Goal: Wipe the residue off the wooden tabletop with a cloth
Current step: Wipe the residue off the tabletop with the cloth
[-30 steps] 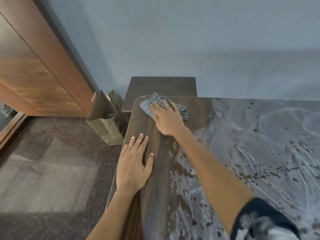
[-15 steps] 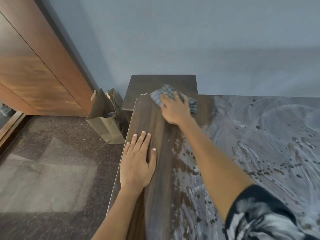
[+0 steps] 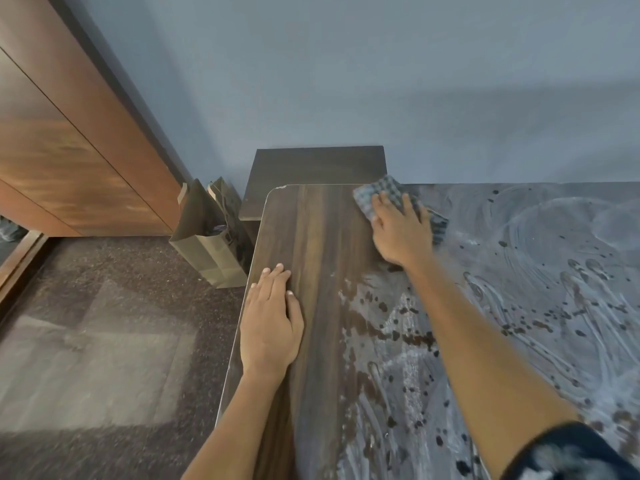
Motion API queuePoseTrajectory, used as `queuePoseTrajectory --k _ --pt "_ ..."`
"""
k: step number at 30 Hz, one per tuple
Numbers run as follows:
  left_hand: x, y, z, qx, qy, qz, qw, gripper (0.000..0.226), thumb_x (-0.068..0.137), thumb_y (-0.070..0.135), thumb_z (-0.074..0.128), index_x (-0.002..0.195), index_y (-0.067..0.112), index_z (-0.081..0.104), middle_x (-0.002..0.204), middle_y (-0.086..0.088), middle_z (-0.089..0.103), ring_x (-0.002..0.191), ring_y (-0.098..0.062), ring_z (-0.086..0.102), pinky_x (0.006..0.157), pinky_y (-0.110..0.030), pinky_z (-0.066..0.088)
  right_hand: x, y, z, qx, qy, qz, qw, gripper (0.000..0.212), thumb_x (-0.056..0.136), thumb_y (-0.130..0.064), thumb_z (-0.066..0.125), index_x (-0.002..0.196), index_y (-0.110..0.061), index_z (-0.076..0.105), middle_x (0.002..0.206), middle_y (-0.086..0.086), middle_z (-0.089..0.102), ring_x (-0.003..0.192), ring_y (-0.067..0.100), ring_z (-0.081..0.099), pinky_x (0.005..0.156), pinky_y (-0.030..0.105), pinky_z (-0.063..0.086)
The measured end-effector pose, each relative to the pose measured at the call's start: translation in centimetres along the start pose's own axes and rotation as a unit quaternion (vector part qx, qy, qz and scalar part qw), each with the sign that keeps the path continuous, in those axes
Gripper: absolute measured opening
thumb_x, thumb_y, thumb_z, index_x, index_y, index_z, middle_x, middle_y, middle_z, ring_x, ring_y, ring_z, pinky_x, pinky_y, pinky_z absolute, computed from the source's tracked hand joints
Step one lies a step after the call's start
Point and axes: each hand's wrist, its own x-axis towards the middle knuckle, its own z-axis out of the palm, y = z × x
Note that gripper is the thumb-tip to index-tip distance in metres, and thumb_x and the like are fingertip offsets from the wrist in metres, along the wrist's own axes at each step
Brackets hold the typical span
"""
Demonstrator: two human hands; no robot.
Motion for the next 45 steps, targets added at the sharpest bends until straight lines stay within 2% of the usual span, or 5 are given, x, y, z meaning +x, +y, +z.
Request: queuePoseTrajectory --k 14,21,30,38,45 --pt "0.0 0.1 0.0 0.068 -0.049 0.014 0.996 0.057 0.092 0.03 0.014 0.145 0.013 0.028 0.152 0.002 0.024 0.143 -0.014 0.016 0.116 -0.028 0.008 -6.5 0.0 -0.2 -0.002 0.004 0.042 0.999 0.049 0.101 -0.031 0.025 0.149 -0.027 0.013 0.156 -0.009 0.008 0.144 0.02 0.003 0.116 0.042 -0.001" --pt "-1.3 0.5 -0.1 0.057 -0.039 -0.014 0.998 0.047 0.099 0.022 0.021 0.145 0.012 0.027 0.153 0.0 0.024 0.143 -0.015 0.015 0.116 -0.03 0.008 -16.8 -3.9 1.7 0.043 -0.018 -0.171 0.984 0.047 0.095 -0.031 0.025 0.139 -0.026 0.041 0.143 -0.012 0.041 0.137 0.017 0.032 0.115 0.038 0.014" --pt "-6.3 0.7 -1.1 0.084 -0.071 -0.038 0.993 0.06 0.092 0.036 0.004 0.148 0.016 0.012 0.156 0.003 0.008 0.144 -0.015 0.003 0.117 -0.031 0.002 -12.9 -1.3 -0.3 0.011 -0.021 0.035 0.999 0.05 0.102 -0.027 0.023 0.15 -0.024 0.01 0.157 -0.008 0.005 0.145 0.022 -0.002 0.116 0.043 -0.002" --pt "-9.9 0.2 -2.1 0.095 -0.094 -0.01 0.991 0.07 0.087 0.043 -0.008 0.148 0.013 0.01 0.156 0.0 0.008 0.144 -0.016 0.004 0.116 -0.032 0.004 -22.0 -3.0 1.0 0.029 -0.074 -0.219 0.972 0.052 0.097 -0.036 0.005 0.148 -0.029 0.014 0.151 -0.02 0.005 0.141 0.007 -0.005 0.112 0.028 -0.012" --pt "-11.4 0.2 -2.7 0.093 -0.099 -0.01 0.991 0.071 0.085 0.045 -0.012 0.148 0.015 0.005 0.156 0.003 0.004 0.144 -0.013 -0.001 0.115 -0.028 -0.003 -16.8 -2.2 -0.7 0.003 -0.069 -0.018 0.997 0.048 0.102 -0.023 0.023 0.149 -0.023 0.012 0.157 -0.007 0.007 0.145 0.023 0.0 0.116 0.042 0.0"
